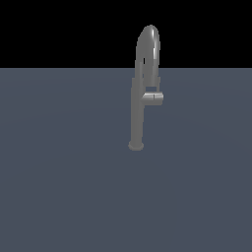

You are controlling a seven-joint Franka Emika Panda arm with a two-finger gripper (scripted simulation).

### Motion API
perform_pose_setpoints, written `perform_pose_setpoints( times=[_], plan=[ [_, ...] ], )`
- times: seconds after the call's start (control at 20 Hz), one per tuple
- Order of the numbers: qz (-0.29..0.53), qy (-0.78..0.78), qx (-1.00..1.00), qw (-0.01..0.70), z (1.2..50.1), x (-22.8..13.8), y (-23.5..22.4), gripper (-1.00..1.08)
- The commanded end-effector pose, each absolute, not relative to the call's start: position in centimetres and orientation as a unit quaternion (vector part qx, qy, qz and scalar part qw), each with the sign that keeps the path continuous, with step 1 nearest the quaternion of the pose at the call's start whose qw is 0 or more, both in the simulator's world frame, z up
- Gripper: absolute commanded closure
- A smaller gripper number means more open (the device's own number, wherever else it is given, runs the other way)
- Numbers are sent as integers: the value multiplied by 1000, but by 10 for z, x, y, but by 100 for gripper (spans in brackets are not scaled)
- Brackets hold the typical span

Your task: Turn on the faucet by rotating a designated handle.

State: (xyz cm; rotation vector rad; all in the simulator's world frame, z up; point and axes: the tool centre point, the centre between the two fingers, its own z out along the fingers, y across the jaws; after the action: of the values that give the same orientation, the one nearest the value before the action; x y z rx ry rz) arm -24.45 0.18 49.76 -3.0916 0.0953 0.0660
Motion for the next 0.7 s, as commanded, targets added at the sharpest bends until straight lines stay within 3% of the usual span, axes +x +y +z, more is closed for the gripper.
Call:
perform_pose_setpoints(
  times=[0.0,0.65],
  plan=[
    [32,41,-998,34,498,-236,2,108],
    [119,126,-978,117,492,-170,-4,108]
  ],
)
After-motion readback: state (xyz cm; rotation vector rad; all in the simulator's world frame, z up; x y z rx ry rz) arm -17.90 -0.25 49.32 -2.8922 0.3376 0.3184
